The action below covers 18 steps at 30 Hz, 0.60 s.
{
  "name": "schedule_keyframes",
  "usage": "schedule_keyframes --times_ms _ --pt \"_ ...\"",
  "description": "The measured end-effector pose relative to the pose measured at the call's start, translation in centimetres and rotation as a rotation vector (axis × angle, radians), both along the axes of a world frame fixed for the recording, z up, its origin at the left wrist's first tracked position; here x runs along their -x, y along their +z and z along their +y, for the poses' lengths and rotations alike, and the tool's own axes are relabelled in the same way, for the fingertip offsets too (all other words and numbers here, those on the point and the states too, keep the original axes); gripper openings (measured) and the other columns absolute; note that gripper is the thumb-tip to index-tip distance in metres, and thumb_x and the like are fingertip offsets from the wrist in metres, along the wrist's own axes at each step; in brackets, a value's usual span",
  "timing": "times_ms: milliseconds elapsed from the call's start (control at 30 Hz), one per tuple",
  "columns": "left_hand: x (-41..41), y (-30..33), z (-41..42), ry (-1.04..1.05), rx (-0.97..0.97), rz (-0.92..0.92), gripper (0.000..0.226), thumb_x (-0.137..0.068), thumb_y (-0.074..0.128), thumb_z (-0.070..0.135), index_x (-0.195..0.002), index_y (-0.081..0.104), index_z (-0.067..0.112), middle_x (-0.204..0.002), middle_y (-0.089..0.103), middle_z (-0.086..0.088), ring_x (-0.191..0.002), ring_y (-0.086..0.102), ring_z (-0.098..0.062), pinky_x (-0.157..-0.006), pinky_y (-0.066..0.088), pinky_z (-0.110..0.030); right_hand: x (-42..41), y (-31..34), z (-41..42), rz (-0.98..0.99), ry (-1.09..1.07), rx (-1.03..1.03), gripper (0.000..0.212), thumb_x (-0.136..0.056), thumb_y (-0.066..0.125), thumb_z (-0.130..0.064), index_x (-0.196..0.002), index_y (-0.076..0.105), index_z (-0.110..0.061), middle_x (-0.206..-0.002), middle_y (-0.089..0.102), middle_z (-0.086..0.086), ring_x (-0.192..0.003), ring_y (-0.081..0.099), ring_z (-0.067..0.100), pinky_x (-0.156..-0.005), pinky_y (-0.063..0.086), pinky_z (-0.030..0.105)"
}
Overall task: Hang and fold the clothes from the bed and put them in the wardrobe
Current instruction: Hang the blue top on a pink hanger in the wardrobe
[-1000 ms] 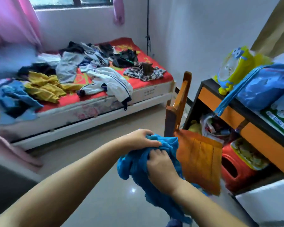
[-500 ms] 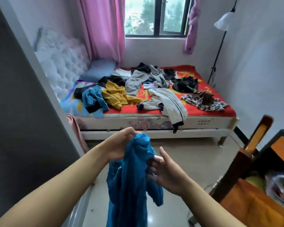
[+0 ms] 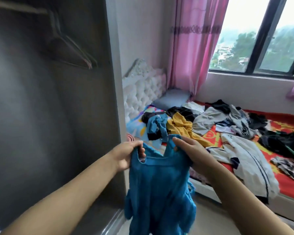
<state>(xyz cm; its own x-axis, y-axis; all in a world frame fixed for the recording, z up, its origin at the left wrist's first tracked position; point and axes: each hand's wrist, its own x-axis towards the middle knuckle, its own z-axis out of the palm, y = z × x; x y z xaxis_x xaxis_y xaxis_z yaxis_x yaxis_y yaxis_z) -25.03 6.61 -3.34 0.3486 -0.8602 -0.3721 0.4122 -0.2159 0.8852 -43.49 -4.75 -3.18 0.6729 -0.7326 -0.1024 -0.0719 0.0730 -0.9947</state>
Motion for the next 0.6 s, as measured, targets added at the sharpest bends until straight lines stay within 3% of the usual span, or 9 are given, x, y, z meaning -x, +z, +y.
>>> schedule_keyframes --times_ms 100,167,300,400,467,600 --pt "-4.2 2.4 0.2 0.219 0.055 0.106 0.032 -0.096 0.047 0.025 -0.071 0.06 0.01 -0.051 0.059 -0.003 -0.042 0.059 -0.015 -0.048 0.052 -0.021 -1.8 2.0 -4.2 -0.109 -0.004 -0.344 0.027 -0.094 0.054 -0.037 -0.09 0.072 -0.018 -0.074 0.072 0.007 -0.061 0.069 0.017 -0.056 0.055 0.025" --pt "-6.6 3.6 1.1 0.319 0.133 0.091 0.033 -0.1 0.042 0.026 -0.082 0.065 0.012 -0.057 0.064 -0.002 -0.049 0.064 -0.013 -0.05 0.053 -0.02 -3.6 2.9 -6.2 -0.105 0.063 -0.445 0.036 -0.093 0.049 -0.036 -0.08 0.073 -0.012 -0.073 0.072 0.011 -0.06 0.07 0.02 -0.052 0.056 0.026" --pt "-11.1 5.5 3.1 0.474 0.177 -0.036 0.028 -0.101 0.041 0.024 -0.092 0.066 0.015 -0.065 0.068 0.003 -0.06 0.064 -0.007 -0.052 0.053 -0.019 -8.7 4.4 -7.9 -0.074 0.089 -0.538 0.011 -0.091 0.048 -0.016 -0.091 0.056 -0.009 -0.06 0.066 0.01 -0.048 0.065 0.022 -0.045 0.054 0.027" --pt "-14.1 6.4 4.9 0.569 0.161 -0.045 0.026 -0.101 0.044 0.022 -0.086 0.063 0.011 -0.062 0.068 0.002 -0.054 0.066 -0.009 -0.047 0.052 -0.02 -12.9 4.5 -8.1 -0.077 0.113 -0.548 0.01 -0.078 0.06 -0.007 -0.088 0.057 -0.005 -0.056 0.063 0.01 -0.043 0.063 0.022 -0.041 0.052 0.026" --pt "-16.2 6.9 6.1 0.634 0.124 -0.035 0.026 -0.1 0.045 0.02 -0.081 0.059 0.011 -0.056 0.066 0.002 -0.048 0.064 -0.01 -0.043 0.05 -0.019 -16.0 4.2 -7.9 -0.091 0.16 -0.502 0.009 -0.093 0.053 -0.013 -0.09 0.058 -0.006 -0.054 0.063 0.005 -0.041 0.061 0.016 -0.04 0.049 0.02" --pt "-21.2 7.4 8.1 0.698 0.066 -0.006 0.029 -0.101 0.041 0.019 -0.076 0.053 0.01 -0.053 0.06 -0.001 -0.054 0.059 -0.016 -0.057 0.048 -0.028 -21.9 5.2 -6.1 -0.175 0.241 -0.167 0.015 -0.096 0.052 -0.011 -0.09 0.065 -0.015 -0.057 0.062 -0.003 -0.044 0.058 0.005 -0.041 0.044 0.017"
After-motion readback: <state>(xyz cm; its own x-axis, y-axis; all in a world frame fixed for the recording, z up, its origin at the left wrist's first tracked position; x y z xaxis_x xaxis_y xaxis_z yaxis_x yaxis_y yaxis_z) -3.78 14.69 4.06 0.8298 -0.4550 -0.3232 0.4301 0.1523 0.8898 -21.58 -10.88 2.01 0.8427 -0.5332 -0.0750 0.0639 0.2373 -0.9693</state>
